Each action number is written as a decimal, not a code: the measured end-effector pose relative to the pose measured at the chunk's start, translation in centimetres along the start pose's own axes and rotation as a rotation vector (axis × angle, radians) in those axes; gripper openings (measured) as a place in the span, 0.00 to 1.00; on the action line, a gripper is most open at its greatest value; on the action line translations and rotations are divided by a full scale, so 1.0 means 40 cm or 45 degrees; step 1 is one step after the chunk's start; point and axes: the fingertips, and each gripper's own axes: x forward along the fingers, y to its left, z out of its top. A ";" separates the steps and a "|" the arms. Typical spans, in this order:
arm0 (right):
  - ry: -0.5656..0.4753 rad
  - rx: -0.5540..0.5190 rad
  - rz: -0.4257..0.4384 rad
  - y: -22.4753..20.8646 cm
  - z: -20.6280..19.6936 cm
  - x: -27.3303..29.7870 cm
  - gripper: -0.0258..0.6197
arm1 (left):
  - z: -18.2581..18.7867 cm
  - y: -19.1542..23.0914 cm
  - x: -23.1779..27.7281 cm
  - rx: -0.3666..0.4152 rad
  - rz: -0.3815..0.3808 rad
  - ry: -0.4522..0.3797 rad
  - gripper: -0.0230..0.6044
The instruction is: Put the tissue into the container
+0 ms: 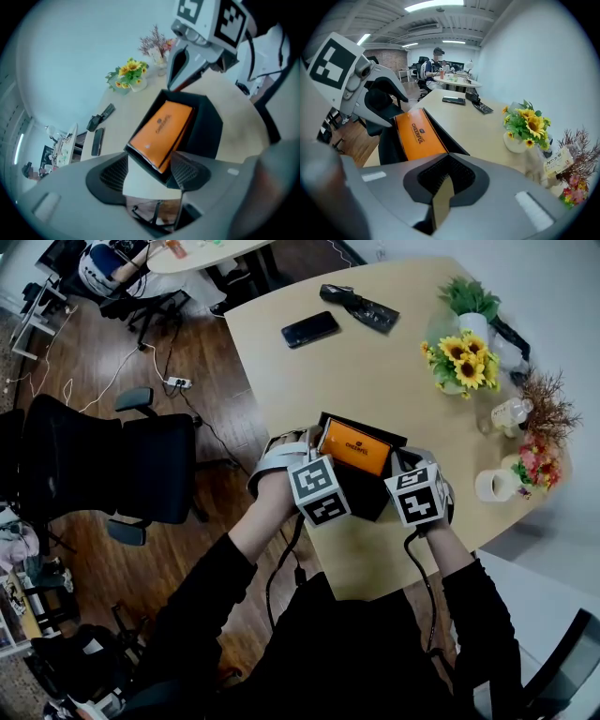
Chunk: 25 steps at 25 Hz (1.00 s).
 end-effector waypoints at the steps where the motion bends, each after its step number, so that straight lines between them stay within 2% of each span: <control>1: -0.013 0.007 0.001 -0.001 0.001 -0.004 0.04 | 0.012 0.004 -0.015 -0.053 0.008 -0.057 0.46; 7: -0.148 0.143 0.048 -0.003 0.021 -0.059 0.04 | 0.069 0.007 -0.074 -0.362 -0.022 -0.312 0.46; 11: -0.317 0.219 0.068 -0.014 0.054 -0.138 0.04 | 0.072 0.010 -0.124 -0.691 -0.064 -0.501 0.46; 13: -0.448 0.259 0.102 -0.015 0.075 -0.189 0.04 | 0.074 0.012 -0.157 -0.880 -0.077 -0.602 0.46; 15: -0.582 0.288 0.143 -0.008 0.090 -0.246 0.04 | 0.080 -0.001 -0.198 -1.014 -0.076 -0.690 0.45; 20: -0.832 0.253 0.210 0.029 0.088 -0.398 0.04 | 0.130 -0.075 -0.339 -1.123 0.003 -0.834 0.45; 25: -0.997 0.215 0.303 0.051 0.029 -0.536 0.04 | 0.209 -0.149 -0.474 -1.132 0.223 -0.878 0.40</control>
